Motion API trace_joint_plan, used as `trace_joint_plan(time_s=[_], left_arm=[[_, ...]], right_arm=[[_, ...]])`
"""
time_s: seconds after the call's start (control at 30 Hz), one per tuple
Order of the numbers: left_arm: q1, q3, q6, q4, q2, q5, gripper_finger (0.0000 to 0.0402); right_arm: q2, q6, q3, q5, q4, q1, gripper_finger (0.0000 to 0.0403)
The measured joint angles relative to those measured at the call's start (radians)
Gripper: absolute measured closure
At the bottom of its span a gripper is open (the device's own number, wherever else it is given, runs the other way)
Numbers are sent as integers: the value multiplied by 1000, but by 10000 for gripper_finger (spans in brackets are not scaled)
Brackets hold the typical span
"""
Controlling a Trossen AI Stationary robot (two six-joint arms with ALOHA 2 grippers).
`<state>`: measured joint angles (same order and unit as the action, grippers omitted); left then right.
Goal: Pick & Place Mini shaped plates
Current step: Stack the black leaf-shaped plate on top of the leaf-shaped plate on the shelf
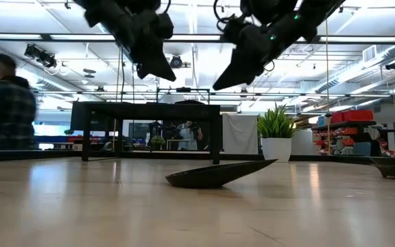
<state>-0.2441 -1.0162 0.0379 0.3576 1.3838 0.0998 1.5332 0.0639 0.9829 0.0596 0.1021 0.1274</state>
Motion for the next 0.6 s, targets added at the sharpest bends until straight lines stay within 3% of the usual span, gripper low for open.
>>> trace_joint_plan(time_s=[0.1, 0.23, 0.4, 0.6], left_arm=[[155, 121, 112, -239, -8, -50, 384], [366, 215, 207, -499, 22, -251, 388], [580, 179, 188, -526, 96, -490, 395], [724, 64, 182, -522, 250, -557, 393]], right_arm=[[-29, 1, 0, -17, 56, -23, 392], [-39, 0, 0, -18, 108, -64, 392], [-39, -44, -39, -21, 90, -127, 392], [-39, -139, -134, -18, -25, -202, 392]])
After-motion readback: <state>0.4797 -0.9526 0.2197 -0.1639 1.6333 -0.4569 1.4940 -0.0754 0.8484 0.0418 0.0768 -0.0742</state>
